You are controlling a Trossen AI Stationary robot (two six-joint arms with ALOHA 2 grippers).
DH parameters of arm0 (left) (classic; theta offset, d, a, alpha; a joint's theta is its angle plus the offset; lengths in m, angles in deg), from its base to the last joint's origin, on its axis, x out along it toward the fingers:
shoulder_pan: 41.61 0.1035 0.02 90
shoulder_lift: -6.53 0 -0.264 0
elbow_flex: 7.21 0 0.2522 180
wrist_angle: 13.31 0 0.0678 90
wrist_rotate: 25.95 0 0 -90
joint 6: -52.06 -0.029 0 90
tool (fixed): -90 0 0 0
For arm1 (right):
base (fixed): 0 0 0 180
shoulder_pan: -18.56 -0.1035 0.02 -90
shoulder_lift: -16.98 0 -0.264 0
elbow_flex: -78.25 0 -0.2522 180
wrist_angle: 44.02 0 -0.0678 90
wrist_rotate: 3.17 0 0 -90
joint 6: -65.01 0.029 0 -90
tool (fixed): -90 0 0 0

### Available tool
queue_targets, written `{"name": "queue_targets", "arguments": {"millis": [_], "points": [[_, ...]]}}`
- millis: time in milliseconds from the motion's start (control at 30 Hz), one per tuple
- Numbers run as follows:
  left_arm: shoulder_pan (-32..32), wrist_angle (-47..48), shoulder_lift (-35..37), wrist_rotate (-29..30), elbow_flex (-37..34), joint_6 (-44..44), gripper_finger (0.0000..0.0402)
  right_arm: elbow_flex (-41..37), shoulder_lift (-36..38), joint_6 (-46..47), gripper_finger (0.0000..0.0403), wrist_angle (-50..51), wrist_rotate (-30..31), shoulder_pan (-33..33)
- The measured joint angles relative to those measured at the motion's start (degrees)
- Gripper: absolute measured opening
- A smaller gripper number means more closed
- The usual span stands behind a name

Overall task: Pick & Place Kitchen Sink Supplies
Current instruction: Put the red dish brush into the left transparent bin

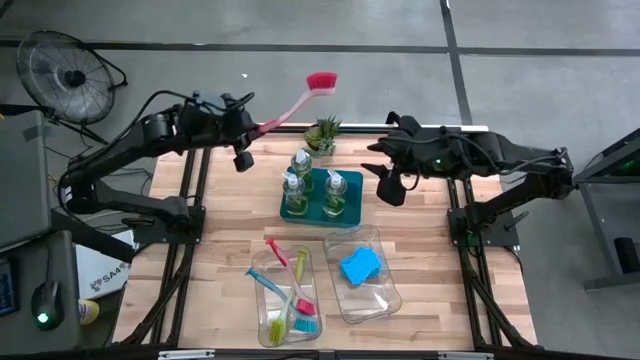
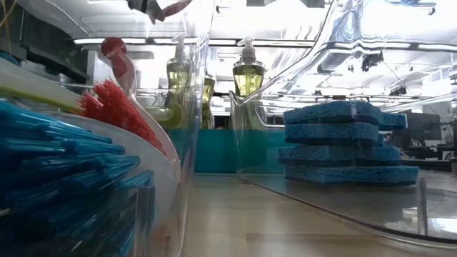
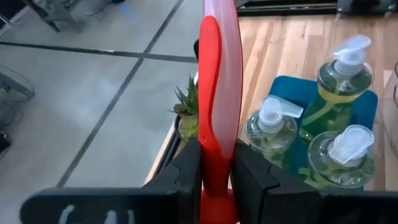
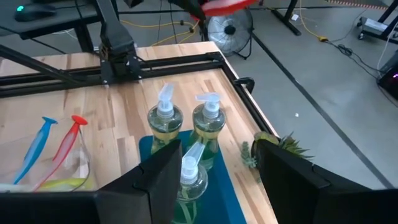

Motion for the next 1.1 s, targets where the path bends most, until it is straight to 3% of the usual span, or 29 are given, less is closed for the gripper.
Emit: {"name": "queue_targets", "arguments": {"millis": [467,767,900,1100], "points": [[-0.09,-1.58,-2.84,-2.03,0.25,-4.89,0.0054,0.0,4.24,-0.56,0.02,0.01,1.01,0.02],[-1.05,-14.35,-2.85,-1.93,0.25,-11.21,0.0054,0.0,8.51,-0.56,0.02,0.01,0.57,0.04],[-4.2,-21.71,-3.24,1.32,0.25,-19.28,0.0054,0.0,9.86,-0.78,0.02,0.99,-0.86,0.04],[-11.27,-30.25,-5.5,8.55,0.27,-41.2,0.0054,0.0,12.03,-0.78,0.02,3.17,-1.07,0.04]]}}
